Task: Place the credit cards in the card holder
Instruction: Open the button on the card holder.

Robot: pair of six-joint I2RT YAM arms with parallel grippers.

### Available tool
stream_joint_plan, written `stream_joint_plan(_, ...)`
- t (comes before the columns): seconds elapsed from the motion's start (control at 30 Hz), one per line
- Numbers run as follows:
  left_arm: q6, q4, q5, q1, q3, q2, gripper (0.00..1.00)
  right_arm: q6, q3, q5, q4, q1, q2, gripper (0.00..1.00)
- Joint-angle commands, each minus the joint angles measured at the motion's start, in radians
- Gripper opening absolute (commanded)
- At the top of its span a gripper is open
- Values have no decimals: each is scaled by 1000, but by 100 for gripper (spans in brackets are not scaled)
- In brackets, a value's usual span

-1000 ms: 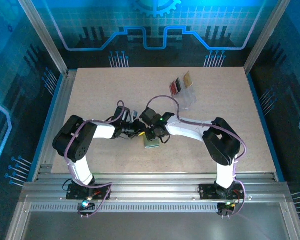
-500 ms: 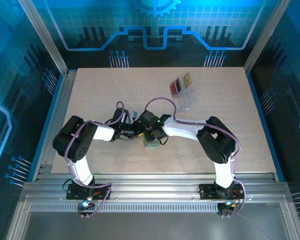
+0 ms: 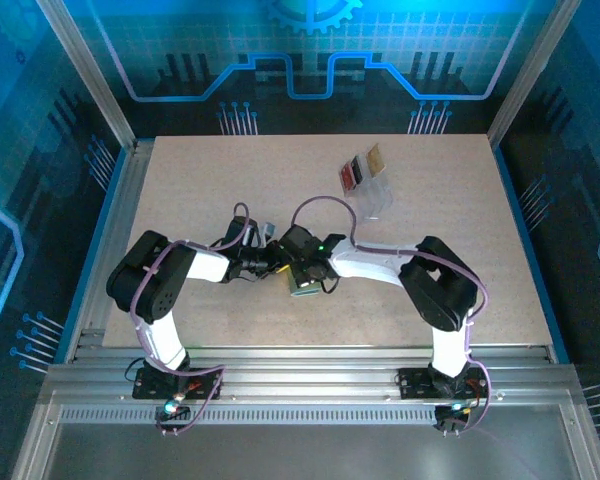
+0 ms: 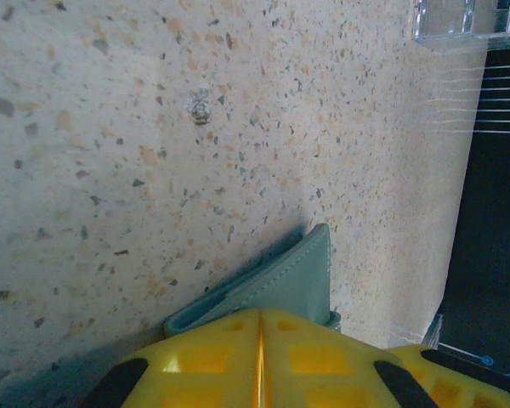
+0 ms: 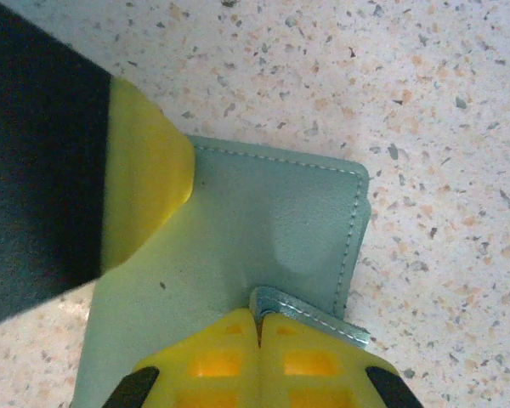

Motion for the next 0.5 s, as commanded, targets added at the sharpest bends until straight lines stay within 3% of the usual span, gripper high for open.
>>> stream_joint_plan(0.0, 37, -120, -78, -8, -29, 85, 8, 3, -93, -136, 15, -73, -90, 0)
stream_joint_plan(0.17, 40, -112, -84, -9, -32, 105, 8, 40, -227, -307, 130, -170, -179, 0)
stream_joint_plan(0.37, 40, -97, -65, -24, -29, 103, 8, 170, -383, -257, 221, -232, -206, 0)
stream_joint_plan(0.47, 39, -93, -61, -32, -30, 94, 8, 242, -417, -105, 188, -216, -234, 12)
